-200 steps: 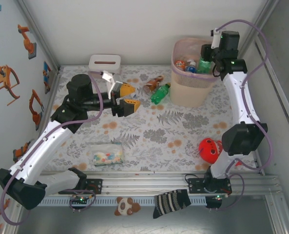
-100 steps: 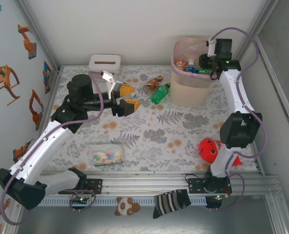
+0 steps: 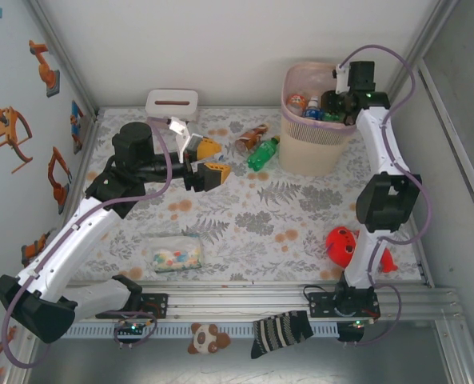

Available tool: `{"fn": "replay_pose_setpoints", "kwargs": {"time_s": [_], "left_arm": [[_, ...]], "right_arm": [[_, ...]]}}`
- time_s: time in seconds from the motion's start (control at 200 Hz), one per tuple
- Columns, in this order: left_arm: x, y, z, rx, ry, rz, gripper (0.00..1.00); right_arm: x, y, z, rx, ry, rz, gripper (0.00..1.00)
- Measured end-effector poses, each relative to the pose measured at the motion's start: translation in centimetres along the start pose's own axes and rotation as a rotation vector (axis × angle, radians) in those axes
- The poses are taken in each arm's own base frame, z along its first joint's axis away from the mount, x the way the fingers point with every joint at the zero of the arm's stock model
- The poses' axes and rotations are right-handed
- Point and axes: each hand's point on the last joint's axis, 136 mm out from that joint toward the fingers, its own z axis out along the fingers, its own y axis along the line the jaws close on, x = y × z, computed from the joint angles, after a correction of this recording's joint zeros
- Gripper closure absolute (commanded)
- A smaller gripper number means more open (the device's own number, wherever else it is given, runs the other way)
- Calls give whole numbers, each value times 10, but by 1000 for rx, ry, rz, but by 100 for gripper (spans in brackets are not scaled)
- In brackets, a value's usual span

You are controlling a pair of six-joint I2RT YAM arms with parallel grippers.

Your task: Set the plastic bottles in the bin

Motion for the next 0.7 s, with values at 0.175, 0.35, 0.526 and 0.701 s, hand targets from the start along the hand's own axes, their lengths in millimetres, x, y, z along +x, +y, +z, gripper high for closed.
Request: {"fn": "replay_pose_setpoints", "kwargs": {"time_s": [0.175, 0.35, 0.526, 0.701], "left_arm": [[0, 1, 0, -7, 0, -1, 22], [0, 4, 0, -22, -1, -1, 22], [2, 10, 0, -51, 5, -7, 22], [8, 19, 4, -75, 25, -26, 22]], "right_arm": [[11, 4, -3, -20, 62, 16, 41], [1, 7, -22, -25, 41, 20, 40], [-18, 13, -62, -38, -32, 28, 41], [-41, 22, -112, -57, -136, 36, 51]]}}
